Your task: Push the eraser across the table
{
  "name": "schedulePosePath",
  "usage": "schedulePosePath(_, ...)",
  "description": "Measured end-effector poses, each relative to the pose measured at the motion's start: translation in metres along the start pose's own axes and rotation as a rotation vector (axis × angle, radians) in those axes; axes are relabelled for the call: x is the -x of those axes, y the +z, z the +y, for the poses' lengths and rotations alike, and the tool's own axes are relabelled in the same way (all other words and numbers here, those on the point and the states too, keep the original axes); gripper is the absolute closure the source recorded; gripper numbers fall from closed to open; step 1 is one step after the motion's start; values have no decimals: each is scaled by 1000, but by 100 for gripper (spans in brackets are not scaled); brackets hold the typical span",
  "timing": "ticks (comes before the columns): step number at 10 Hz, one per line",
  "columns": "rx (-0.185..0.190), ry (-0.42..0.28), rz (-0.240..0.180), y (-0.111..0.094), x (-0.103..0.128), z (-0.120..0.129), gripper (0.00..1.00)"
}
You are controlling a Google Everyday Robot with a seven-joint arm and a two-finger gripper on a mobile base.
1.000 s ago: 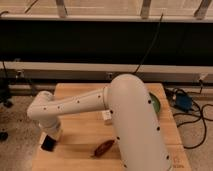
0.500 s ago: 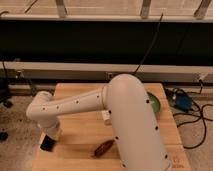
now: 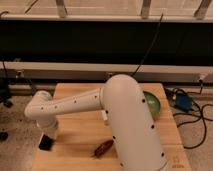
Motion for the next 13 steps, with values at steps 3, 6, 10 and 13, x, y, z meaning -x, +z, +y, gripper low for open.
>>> schedulePosePath(3, 1, -21, -7, 3, 1, -7, 100)
schedulePosePath(6, -1, -33, -11, 3, 2, -11, 100)
schedulePosePath(10, -1, -48, -16, 4, 3, -15, 100)
schedulePosePath(13, -30, -115, -24, 4, 9, -42, 100)
